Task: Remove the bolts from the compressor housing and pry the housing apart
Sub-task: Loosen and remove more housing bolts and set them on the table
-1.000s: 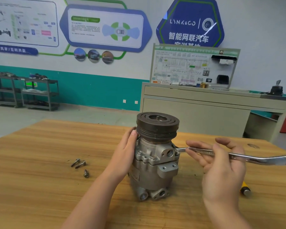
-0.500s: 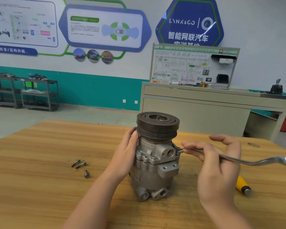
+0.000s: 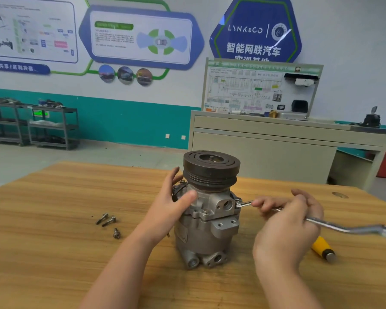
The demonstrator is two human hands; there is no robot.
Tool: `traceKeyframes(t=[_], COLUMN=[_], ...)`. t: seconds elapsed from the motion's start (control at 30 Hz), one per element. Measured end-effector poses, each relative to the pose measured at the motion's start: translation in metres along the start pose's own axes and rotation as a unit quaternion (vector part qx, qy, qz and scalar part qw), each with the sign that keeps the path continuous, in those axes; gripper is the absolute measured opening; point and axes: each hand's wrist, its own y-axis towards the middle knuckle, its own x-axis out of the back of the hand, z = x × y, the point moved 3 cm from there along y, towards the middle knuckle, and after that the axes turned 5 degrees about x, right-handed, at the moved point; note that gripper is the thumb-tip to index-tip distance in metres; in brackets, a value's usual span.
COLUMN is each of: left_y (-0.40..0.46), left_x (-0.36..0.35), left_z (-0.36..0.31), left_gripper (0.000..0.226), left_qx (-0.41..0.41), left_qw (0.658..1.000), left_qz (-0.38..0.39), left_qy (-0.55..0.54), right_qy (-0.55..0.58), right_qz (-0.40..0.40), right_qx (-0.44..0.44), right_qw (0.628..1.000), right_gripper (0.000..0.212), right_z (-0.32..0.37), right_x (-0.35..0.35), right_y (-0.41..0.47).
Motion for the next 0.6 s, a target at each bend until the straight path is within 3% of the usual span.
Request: traceKeyframes(t=[0.1, 0.27, 0.43, 0.6], left_y=[-0.001, -0.001, -0.001, -0.001], left_x=[-0.001, -0.005, -0.004, -0.006], left_z=[-0.004, -0.008, -0.011, -0.011], left_gripper=[0.107, 0.105, 0.109, 0.109], left_qx=[-0.02, -0.032, -0.042, -0.029], left_qw=[0.999, 0.996, 0.992, 0.994], left_qz=[0.022, 0.051, 0.063, 0.063], left_qy=[0.031, 0.069, 0.097, 0.081], right_qy=[0.001, 0.035, -0.074, -0.051], right_qz=[-0.009, 0.161, 0.337, 0.39], right_qx=[-0.148, -0.4, -0.403, -0.43], right_qw=[0.989, 0.902, 0.848, 0.813], right_gripper=[0.027, 0.02, 0.019, 0.035], right_z=[-0.017, -0.05, -0.065, -0.06], right_x=[-0.008, -0.032, -0.034, -0.024], right_y=[0.031, 0.061, 0.072, 0.077])
